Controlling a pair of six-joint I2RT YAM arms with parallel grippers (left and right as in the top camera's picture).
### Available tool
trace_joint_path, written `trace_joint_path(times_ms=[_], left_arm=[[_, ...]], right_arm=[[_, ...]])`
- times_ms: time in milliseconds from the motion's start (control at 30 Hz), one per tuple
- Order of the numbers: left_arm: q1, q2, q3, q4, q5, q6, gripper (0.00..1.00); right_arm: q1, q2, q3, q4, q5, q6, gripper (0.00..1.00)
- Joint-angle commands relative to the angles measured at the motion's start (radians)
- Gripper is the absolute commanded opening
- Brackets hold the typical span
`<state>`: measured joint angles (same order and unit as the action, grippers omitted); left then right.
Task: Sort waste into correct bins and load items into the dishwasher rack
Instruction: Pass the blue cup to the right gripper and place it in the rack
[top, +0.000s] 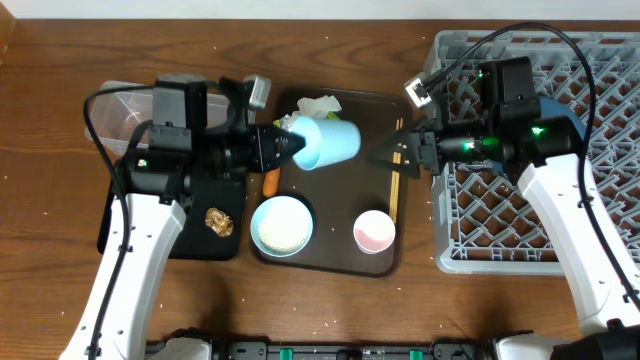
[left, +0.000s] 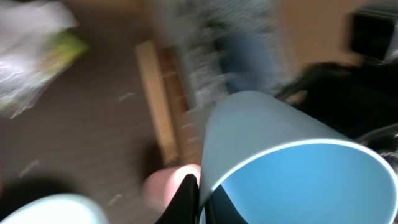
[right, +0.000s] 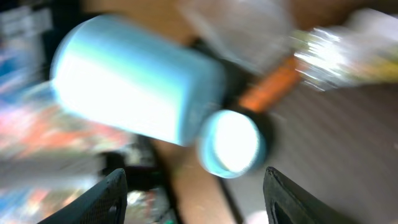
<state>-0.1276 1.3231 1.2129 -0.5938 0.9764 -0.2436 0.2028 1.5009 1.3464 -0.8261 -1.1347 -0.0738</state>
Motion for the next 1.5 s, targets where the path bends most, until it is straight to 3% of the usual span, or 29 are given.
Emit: trace_joint_path(times_ms=[0, 133, 333, 533, 833, 867, 900, 1033, 1133, 1300, 1467], left_arm=[[0.006, 0.003, 0.010, 0.078, 0.315, -0.047, 0.06], [0.002, 0.003, 0.010, 0.157, 0.352, -0.113, 0.06], [-0.003, 0.003, 0.010, 0.158, 0.377, -0.122, 0.06], [-0.003, 0.003, 0.010, 0.158, 0.389, -0.129, 0.06], [-0.003, 0.003, 0.010, 0.185, 0.388, -0.129, 0.06], [-0.003, 0.003, 0.010, 0.186, 0.382, -0.128, 0.17], [-0.003, 0.003, 0.010, 0.186, 0.372, -0.128, 0.41], [0.003, 0.003, 0.010, 0.193, 0.325, -0.129, 0.68], [0.018, 0.003, 0.010, 0.193, 0.283, -0.129, 0.75], [0.056, 0.003, 0.010, 0.200, 0.283, -0.129, 0.76], [0.066, 0.003, 0.010, 0.200, 0.283, -0.129, 0.76]], right_arm=[[0.013, -0.012, 0.003, 0.015, -0.329, -0.149, 0.63], [0.049, -0.012, 0.003, 0.062, -0.335, -0.152, 0.62], [0.079, -0.012, 0.003, 0.181, -0.340, -0.148, 0.63], [0.079, -0.012, 0.003, 0.329, -0.321, -0.040, 0.63], [0.089, -0.013, 0.003, 0.381, -0.309, 0.028, 0.45], [0.088, -0.013, 0.003, 0.381, -0.301, 0.029, 0.45], [0.084, -0.015, 0.003, 0.381, -0.282, 0.032, 0.43], [0.054, -0.037, 0.003, 0.351, -0.130, 0.059, 0.40], [0.003, -0.084, 0.004, 0.265, 0.153, 0.076, 0.40], [-0.127, -0.190, 0.004, 0.071, 0.592, 0.171, 0.38], [-0.345, -0.278, 0.004, -0.124, 0.850, 0.246, 0.38]])
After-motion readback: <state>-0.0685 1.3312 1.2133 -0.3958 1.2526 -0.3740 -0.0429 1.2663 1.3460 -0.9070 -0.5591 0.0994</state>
